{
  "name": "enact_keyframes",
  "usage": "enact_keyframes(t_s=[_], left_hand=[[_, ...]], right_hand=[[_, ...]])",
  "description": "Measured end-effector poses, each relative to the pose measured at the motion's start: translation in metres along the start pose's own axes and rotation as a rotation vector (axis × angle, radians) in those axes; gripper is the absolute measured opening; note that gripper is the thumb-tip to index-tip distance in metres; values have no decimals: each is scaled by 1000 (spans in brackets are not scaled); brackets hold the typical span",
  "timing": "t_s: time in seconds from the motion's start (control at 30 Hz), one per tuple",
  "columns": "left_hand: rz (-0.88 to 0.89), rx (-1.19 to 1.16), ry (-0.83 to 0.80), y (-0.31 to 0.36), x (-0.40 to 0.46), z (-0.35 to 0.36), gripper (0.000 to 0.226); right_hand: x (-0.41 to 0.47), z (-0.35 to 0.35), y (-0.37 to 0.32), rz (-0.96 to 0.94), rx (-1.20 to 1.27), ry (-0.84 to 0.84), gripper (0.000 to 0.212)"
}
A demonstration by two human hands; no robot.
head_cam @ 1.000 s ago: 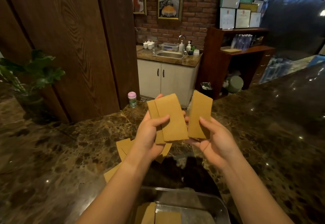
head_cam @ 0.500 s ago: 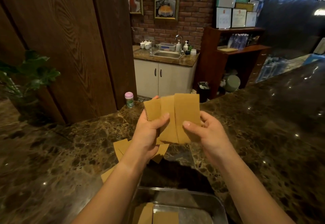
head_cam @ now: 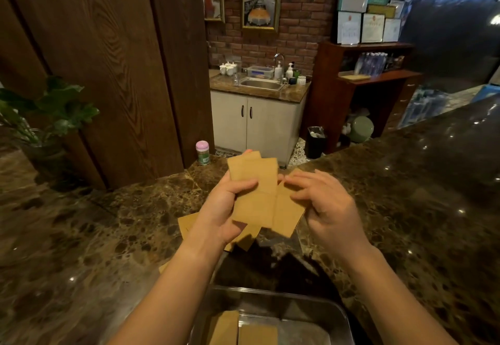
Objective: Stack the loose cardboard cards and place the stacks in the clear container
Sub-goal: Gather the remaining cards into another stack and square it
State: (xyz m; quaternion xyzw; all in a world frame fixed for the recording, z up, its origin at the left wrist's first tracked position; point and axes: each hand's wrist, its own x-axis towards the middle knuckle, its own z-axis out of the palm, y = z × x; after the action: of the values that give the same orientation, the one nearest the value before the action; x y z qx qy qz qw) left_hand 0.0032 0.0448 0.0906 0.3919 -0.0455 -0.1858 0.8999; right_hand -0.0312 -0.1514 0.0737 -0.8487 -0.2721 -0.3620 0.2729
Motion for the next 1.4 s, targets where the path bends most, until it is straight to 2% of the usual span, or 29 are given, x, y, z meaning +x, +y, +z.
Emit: enact_keyframes(t_s=[0.07, 0.17, 0.27, 0.4, 0.5, 0.6, 0.7, 0.73, 0.83, 0.9, 0.97, 1.03, 1.1, 1.2, 1.23, 1.3, 1.37, 1.4], left_hand=[[2, -189, -41, 4, 1, -4, 52], [56, -250, 33, 6, 4, -11, 46], [131, -152, 127, 2, 4, -10, 43], [144, 28, 145, -9, 2, -1, 32], [157, 70, 127, -15, 2, 3, 27], [188, 158, 128, -19, 3, 2, 41], [172, 211, 140, -21, 4, -6, 54], [164, 216, 147, -20, 4, -9, 56], [119, 171, 166, -18, 6, -18, 47], [91, 143, 180, -18, 9, -30, 43], [115, 87, 215, -14, 13, -48, 48], [159, -44, 301, -4, 16, -71, 57], [192, -148, 417, 8, 16, -100, 66], [143, -112, 513, 18, 12, -139, 60], [102, -97, 530, 20, 11, -148, 55], [43, -122, 567, 18, 10, -160, 47], [23, -154, 601, 13, 11, -168, 45], [18, -162, 613, 10, 12, -170, 45]], right_hand=[[3, -4, -6, 275, 67, 24, 31], [6, -9, -14, 593, 263, -2, 19], [10, -8, -17, 801, 473, 23, 10], [21, -7, -23, 1199, 1105, 3, 18], [22, -8, -30, 1251, 1348, -55, 21], [16, 4, -30, 1093, 1148, -122, 29], [10, 22, -32, 958, 844, -229, 10], [8, 27, -33, 907, 740, -262, 13], [11, 43, -38, 758, 538, -333, 33], [14, 55, -42, 667, 475, -413, 32], [22, 65, -39, 639, 426, -496, 22], [33, 75, -26, 774, 418, -487, 25], [38, 90, -3, 1002, 312, -518, 43], [37, 123, 17, 1236, 58, -909, 88], [35, 136, 17, 1269, 26, -1018, 101], [33, 163, 18, 1176, -64, -1151, 107], [32, 188, 14, 1107, -210, -1153, 127], [32, 197, 10, 1160, -255, -1119, 137]])
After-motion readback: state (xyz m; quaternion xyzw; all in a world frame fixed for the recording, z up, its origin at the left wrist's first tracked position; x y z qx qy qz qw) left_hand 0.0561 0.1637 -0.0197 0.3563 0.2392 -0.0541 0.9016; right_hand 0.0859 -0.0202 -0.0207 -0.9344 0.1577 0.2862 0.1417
